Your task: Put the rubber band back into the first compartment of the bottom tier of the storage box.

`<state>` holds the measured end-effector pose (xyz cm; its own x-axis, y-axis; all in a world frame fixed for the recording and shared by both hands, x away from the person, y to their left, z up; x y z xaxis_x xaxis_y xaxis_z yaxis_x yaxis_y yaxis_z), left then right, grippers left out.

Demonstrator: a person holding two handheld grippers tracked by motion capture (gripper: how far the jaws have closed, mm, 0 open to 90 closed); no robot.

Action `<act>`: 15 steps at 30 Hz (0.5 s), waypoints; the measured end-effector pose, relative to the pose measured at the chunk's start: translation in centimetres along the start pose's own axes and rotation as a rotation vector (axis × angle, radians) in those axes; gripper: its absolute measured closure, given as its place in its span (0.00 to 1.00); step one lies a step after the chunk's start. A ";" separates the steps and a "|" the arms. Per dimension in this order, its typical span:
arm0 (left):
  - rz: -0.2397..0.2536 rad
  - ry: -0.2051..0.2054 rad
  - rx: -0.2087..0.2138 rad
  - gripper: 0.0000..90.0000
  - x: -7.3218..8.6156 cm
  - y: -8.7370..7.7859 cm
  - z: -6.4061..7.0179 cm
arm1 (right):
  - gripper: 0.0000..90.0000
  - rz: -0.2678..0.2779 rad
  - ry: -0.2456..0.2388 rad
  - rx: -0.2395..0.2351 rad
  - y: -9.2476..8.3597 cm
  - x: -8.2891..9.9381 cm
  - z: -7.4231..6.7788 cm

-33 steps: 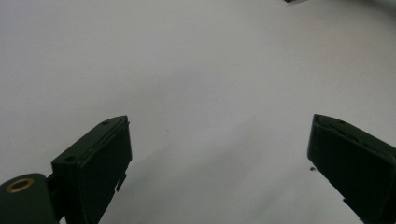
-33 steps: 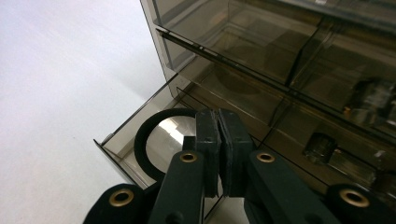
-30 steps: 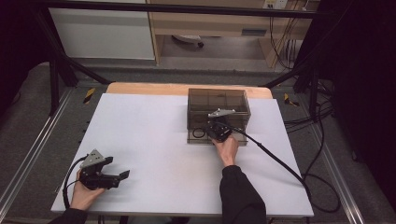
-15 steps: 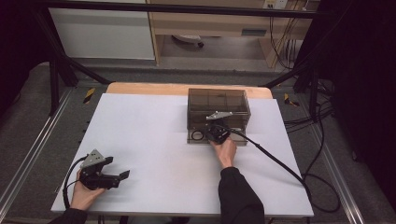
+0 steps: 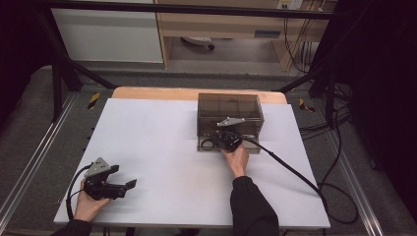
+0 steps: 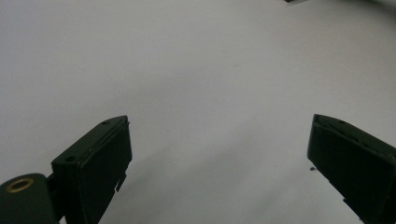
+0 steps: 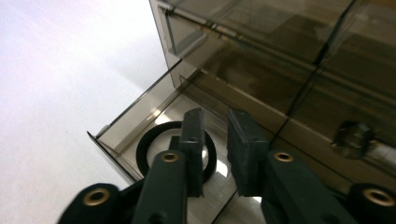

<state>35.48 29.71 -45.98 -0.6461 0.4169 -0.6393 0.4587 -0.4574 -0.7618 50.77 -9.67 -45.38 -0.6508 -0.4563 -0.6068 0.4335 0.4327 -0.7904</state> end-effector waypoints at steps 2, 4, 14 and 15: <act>0.000 0.000 0.000 0.07 0.0 0.0 0.0 | 0.79 0.004 0.003 0.002 -0.3 -0.1 0.0; 0.000 0.001 -0.001 0.07 0.0 0.0 0.0 | 0.75 0.007 0.001 0.007 -0.7 -0.1 0.0; 0.001 0.001 -0.002 0.07 0.0 0.0 0.0 | 0.46 0.014 -0.001 0.015 -2.5 -0.2 -0.6; 0.000 0.001 -0.002 0.07 0.0 0.0 0.0 | 0.41 0.012 0.001 0.009 -2.6 -0.2 -0.6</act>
<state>35.46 29.73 -45.96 -0.6456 0.4173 -0.6396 0.4601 -0.4559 -0.7619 49.35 -10.22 -43.17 -0.6463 -0.4503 -0.6161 0.4469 0.4311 -0.7839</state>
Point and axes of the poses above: each handheld gripper's, and its own axes: y roughly forward along the jaws, x roughly out of its underside, z roughly to its right, the point moved 2 cm from there along y, roughly forward along the jaws, and after that the axes turned 14 degrees about -z, right-handed, at the moved point
